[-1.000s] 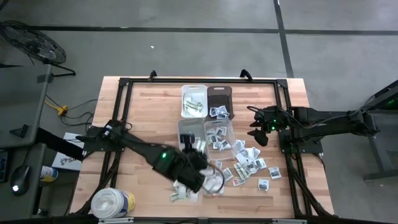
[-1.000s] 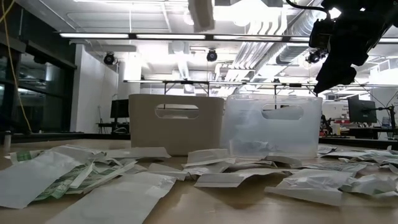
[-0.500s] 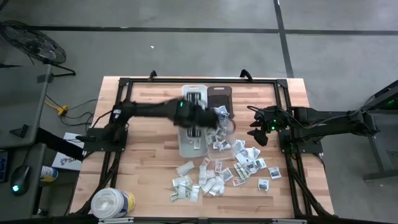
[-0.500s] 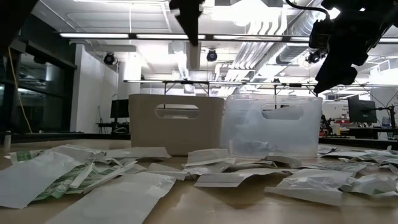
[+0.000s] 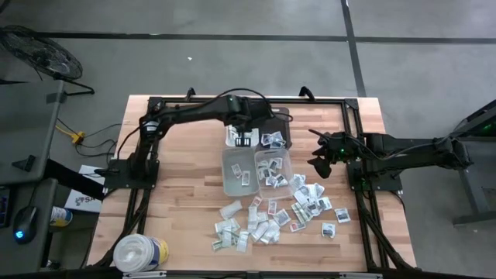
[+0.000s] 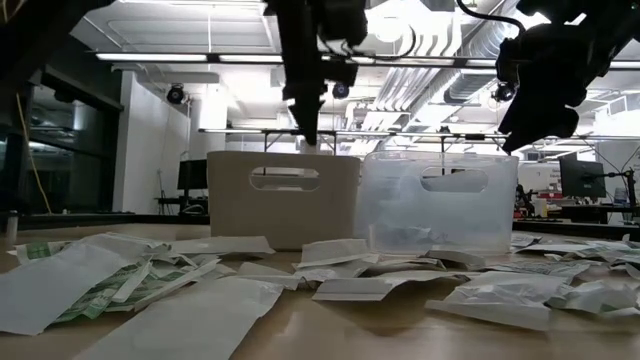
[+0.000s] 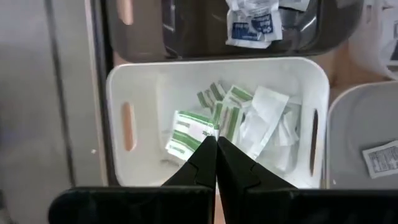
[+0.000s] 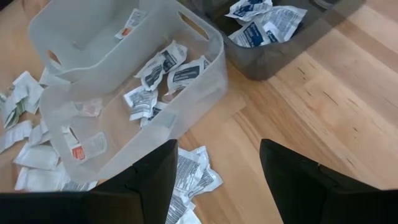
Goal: Pick & Place First Aid Supplies
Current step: Put the green bandage pack into the white bin
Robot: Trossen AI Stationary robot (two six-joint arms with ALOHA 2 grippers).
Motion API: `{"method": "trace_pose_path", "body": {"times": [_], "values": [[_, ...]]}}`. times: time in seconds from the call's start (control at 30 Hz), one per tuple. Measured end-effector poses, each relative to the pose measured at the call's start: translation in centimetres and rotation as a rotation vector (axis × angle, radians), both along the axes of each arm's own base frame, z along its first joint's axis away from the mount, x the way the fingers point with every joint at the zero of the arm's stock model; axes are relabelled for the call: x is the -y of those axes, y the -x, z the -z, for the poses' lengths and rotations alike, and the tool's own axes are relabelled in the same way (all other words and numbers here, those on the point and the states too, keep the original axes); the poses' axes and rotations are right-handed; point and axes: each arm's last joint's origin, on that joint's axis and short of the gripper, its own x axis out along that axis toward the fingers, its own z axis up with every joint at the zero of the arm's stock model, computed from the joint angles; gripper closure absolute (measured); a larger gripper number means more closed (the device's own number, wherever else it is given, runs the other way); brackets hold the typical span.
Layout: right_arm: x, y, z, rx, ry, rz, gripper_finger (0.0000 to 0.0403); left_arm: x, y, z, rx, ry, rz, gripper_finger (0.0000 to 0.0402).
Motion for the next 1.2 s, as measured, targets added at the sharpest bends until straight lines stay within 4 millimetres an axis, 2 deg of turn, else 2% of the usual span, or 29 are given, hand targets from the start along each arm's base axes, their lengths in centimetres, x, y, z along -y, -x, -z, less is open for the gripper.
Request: {"method": "trace_pose_path", "body": {"times": [0.27, 0.47, 0.63, 1.0, 1.2], "values": [[0.1, 0.0, 0.0, -0.003, 0.028, 0.028, 0.0181, -1.9, 0.8, 3.9, -0.047, 0.040, -0.030, 0.0401], [0.1, 0.0, 0.0, -0.001, 0.022, 0.046, 0.0181, -3.0, 1.2, 5.3, -0.046, 0.073, -0.052, 0.0401], [0.1, 0.0, 0.0, 0.002, 0.010, 0.059, 0.0181, -3.5, 1.4, 5.4, -0.037, 0.093, -0.043, 0.0383], [0.2, 0.0, 0.0, 0.001, 0.021, 0.071, 0.0181, -3.3, 1.2, 5.4, -0.040, 0.129, 0.063, 0.0270], [0.4, 0.0, -0.1, 0.005, 0.047, 0.132, 0.0181, -3.2, 1.4, 4.5, -0.060, 0.149, 0.101, 0.0256]]}}
